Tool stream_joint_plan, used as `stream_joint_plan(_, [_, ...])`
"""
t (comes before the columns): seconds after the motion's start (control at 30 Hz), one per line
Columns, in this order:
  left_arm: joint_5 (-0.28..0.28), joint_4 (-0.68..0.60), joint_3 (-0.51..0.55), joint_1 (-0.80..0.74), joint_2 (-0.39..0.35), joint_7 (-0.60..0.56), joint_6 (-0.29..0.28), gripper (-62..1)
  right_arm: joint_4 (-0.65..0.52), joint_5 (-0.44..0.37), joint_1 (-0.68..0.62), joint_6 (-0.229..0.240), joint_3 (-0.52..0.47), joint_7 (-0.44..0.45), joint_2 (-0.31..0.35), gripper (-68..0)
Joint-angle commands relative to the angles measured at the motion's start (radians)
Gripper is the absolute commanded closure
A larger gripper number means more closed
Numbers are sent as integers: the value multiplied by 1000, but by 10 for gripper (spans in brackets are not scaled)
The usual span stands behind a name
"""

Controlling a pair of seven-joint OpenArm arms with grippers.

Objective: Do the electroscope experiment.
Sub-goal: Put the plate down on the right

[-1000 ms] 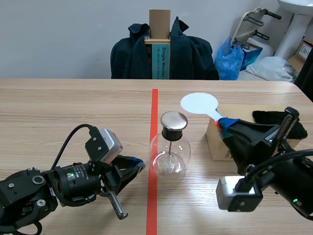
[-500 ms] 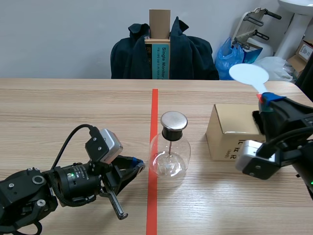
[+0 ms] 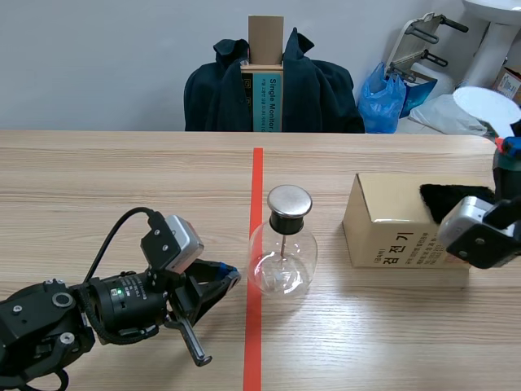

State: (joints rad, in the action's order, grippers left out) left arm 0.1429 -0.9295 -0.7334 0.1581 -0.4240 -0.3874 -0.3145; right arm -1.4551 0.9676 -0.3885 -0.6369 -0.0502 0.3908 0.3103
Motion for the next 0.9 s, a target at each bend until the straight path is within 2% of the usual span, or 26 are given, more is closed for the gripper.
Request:
stream_joint_plan(0.0, [11,-34,8,-7,-16,-13,-1,-15,28,-3,4,-10,17,0,10,-9])
stream_joint_plan(0.2, [22,-95,32,-39,-66,-16,-2,-15,100,34,6,-9,73,8,-32,-9])
stream_joint_plan(0.3, [21,-167,50,-82,-111,-16,-2,-15,115,54,6,-9,91,16,-55,-9])
stream_joint_plan(0.4, [33,-256,72,-141,-164,-16,-2,-15,124,75,6,11,112,15,-67,-9])
stream_joint_plan(0.73, [148,-610,235,-451,-370,-13,-14,-20,140,103,6,152,131,15,-70,-9])
stream_joint_plan(0.8, [153,-676,284,-525,-401,-13,-16,-78,140,102,6,167,131,15,-70,-9])
stream_joint_plan(0.87, [153,-728,334,-591,-418,-13,-17,-205,140,102,5,167,131,15,-69,-9])
